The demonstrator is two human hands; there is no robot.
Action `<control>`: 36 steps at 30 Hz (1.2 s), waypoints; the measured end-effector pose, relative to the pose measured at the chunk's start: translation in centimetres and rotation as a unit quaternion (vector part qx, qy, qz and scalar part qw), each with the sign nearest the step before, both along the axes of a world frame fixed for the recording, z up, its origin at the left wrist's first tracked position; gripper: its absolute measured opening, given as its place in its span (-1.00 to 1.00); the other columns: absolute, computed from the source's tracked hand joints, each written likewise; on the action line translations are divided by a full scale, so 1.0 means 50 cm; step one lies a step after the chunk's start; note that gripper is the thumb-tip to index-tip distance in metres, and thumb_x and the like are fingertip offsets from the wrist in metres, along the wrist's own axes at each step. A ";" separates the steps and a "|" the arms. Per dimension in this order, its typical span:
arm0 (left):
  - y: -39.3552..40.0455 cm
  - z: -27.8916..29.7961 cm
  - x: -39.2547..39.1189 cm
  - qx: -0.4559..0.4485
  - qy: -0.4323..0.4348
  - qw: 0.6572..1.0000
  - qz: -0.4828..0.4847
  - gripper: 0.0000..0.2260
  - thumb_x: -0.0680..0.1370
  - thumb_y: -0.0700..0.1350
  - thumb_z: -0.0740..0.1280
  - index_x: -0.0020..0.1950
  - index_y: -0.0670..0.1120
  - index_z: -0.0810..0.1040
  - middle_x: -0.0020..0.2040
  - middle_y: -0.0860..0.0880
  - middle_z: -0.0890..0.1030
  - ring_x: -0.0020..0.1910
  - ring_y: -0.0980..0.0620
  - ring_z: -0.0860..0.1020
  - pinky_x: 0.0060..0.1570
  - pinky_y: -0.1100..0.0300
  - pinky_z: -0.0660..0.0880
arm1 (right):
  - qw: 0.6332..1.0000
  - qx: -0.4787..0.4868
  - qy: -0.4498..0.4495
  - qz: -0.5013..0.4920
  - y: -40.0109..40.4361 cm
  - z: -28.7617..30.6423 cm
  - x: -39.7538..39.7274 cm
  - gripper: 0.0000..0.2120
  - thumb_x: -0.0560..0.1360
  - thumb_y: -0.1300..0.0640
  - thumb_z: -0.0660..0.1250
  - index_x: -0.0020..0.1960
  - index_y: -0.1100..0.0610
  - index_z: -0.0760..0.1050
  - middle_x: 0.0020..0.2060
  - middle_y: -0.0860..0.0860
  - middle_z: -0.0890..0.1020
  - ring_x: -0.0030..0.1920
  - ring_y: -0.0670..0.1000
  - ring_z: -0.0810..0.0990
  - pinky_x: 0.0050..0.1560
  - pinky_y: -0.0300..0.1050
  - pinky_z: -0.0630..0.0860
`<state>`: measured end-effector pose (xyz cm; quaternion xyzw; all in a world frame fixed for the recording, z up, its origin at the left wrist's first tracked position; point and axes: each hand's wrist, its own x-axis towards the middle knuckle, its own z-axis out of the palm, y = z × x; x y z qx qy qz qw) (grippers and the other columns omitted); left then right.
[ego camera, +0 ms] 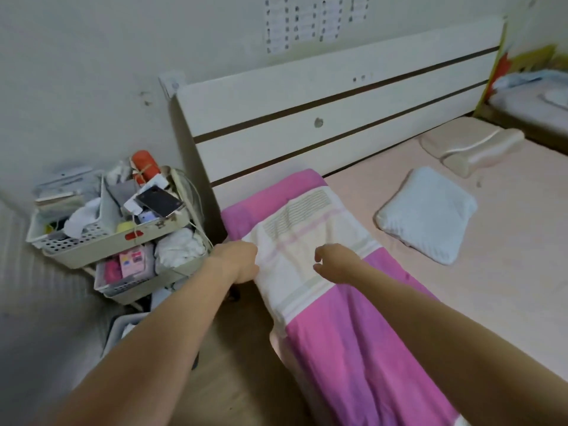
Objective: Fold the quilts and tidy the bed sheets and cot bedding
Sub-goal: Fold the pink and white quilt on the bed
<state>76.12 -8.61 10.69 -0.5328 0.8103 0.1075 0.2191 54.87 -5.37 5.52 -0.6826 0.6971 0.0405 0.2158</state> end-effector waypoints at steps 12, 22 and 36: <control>-0.587 -0.263 -0.061 0.059 0.051 0.997 -0.011 -0.46 0.56 0.05 0.26 0.47 -0.14 0.24 0.43 -0.17 0.32 0.39 -0.17 0.31 0.28 -0.05 0.33 | 0.993 -0.005 0.105 0.057 -0.482 -0.204 -0.018 -0.47 0.51 0.25 0.23 0.45 0.13 0.21 0.28 0.12 0.41 0.29 0.13 0.37 0.30 -0.04 0.29; -0.942 -0.512 -0.091 0.169 0.122 0.972 0.111 0.14 0.31 0.34 0.45 0.58 -0.12 -0.17 0.57 -0.15 0.03 0.55 -0.16 -0.01 0.46 -0.21 -0.04 | 0.966 -0.003 0.190 0.174 -0.906 -0.379 -0.026 -0.15 0.48 -0.08 0.34 0.56 0.13 -0.06 0.55 0.14 -0.02 0.55 0.13 -0.15 0.48 0.01 -0.31; -0.979 -0.648 -0.074 0.281 0.139 0.947 0.066 0.39 0.08 0.33 0.57 0.55 -0.05 -0.32 0.57 -0.18 -0.17 0.54 -0.23 -0.15 0.46 -0.17 -0.02 | 0.940 0.094 0.156 0.289 -0.994 -0.482 -0.030 -0.13 0.16 -0.20 0.56 0.35 0.10 0.33 0.24 0.07 0.45 0.17 0.08 0.45 0.05 -0.05 0.48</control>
